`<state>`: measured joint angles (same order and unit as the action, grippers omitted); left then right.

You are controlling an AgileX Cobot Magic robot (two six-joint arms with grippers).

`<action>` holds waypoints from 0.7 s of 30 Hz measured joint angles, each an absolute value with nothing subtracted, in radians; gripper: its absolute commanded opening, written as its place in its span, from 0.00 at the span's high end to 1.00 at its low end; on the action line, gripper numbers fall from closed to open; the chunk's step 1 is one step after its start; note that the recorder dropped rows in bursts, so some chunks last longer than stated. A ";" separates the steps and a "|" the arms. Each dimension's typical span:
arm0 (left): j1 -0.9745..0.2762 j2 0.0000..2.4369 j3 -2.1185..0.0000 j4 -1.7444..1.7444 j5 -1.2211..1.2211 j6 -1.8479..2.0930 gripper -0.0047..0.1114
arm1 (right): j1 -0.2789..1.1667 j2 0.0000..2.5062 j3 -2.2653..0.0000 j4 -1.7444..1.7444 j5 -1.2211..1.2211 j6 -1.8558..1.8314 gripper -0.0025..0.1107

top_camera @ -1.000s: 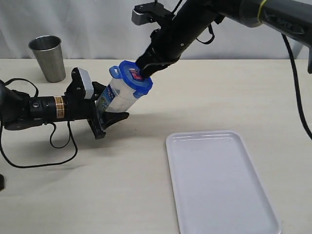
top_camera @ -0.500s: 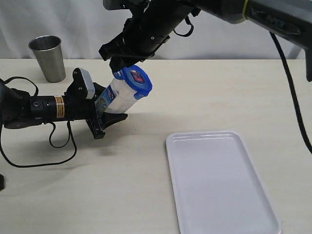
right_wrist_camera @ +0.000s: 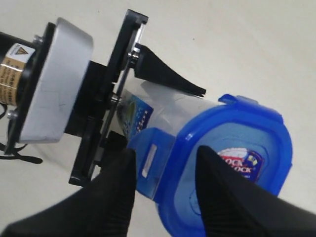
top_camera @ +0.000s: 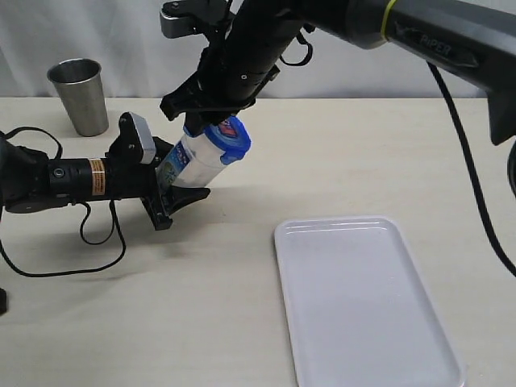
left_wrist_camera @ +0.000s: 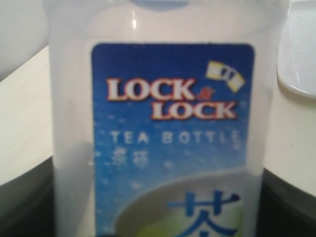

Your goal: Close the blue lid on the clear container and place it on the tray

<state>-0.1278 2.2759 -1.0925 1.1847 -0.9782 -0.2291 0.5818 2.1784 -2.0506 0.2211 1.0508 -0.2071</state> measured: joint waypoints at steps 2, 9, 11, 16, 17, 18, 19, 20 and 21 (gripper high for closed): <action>-0.128 2.276 -1.092 1.185 -0.974 -0.231 0.96 | 0.582 2.181 -2.055 0.207 1.058 -0.197 0.64; -0.128 2.276 -1.092 1.181 -0.972 -0.231 0.96 | 0.589 2.190 -2.061 0.189 1.062 -0.193 0.64; -0.128 2.276 -1.092 1.181 -0.972 -0.231 0.96 | 0.603 2.194 -2.065 0.149 1.066 -0.184 0.64; -0.126 2.276 -1.097 1.175 -0.966 -0.233 0.96 | 0.644 2.208 -2.071 0.026 1.064 -0.141 0.70; -0.126 2.276 -1.097 1.175 -0.966 -0.233 0.96 | 0.649 2.213 -2.073 0.017 1.061 -0.137 0.72; -0.124 2.276 -1.097 1.173 -0.964 -0.235 0.96 | 0.652 2.215 -2.073 0.010 1.061 -0.137 0.75; -0.122 2.276 -1.097 1.169 -0.962 -0.235 0.96 | 0.654 2.217 -2.073 0.000 1.059 -0.137 0.78; -0.120 2.276 -1.097 1.169 -0.962 -0.235 0.96 | 0.656 2.222 -2.073 0.000 1.059 -0.137 0.79; -0.120 2.276 -1.097 1.169 -0.962 -0.235 0.96 | 0.656 2.225 -2.075 0.000 1.059 -0.140 0.80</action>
